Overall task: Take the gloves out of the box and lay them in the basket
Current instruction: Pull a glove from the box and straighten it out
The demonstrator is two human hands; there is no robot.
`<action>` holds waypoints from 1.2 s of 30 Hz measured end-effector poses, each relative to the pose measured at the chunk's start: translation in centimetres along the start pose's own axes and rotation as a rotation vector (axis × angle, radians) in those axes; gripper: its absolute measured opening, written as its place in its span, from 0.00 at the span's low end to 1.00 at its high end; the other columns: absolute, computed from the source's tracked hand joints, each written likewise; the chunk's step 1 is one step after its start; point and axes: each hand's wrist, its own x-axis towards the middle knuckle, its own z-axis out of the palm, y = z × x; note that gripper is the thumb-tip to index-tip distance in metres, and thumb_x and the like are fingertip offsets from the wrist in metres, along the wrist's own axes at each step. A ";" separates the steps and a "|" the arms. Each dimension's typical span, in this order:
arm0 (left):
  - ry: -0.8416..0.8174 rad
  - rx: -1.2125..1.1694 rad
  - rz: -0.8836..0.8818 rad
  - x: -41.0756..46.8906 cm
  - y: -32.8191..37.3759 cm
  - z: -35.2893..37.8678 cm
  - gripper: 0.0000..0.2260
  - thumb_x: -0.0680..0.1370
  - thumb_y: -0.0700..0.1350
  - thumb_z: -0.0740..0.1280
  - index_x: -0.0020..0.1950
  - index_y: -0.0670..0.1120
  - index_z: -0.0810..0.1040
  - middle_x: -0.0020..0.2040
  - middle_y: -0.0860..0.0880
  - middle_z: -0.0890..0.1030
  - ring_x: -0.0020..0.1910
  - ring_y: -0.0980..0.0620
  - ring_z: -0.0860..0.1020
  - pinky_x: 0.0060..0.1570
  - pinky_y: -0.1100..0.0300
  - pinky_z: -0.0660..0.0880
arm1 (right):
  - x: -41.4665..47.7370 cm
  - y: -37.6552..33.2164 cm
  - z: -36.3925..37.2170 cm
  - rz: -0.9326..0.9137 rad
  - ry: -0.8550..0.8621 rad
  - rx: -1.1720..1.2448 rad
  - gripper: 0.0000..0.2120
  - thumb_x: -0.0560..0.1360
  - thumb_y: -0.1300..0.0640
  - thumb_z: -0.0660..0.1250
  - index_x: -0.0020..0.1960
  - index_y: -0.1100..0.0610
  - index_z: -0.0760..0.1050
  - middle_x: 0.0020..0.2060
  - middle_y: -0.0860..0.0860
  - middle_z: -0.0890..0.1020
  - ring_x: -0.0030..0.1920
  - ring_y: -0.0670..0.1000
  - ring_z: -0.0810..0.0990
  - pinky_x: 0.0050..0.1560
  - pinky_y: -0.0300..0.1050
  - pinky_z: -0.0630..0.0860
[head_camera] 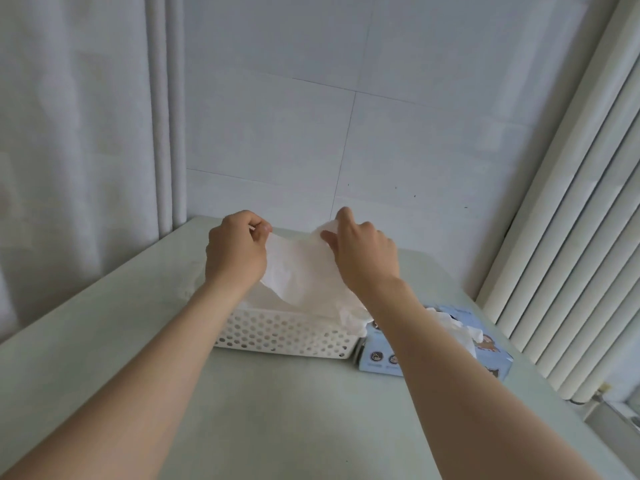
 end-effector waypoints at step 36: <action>-0.616 0.602 0.298 -2.7 5.7 1.7 0.10 0.81 0.43 0.63 0.54 0.49 0.84 0.51 0.47 0.83 0.48 0.45 0.81 0.50 0.48 0.81 | -1.7 2.4 -1.3 -0.083 -0.555 0.299 0.21 0.72 0.67 0.66 0.57 0.47 0.85 0.41 0.48 0.88 0.44 0.48 0.86 0.52 0.45 0.84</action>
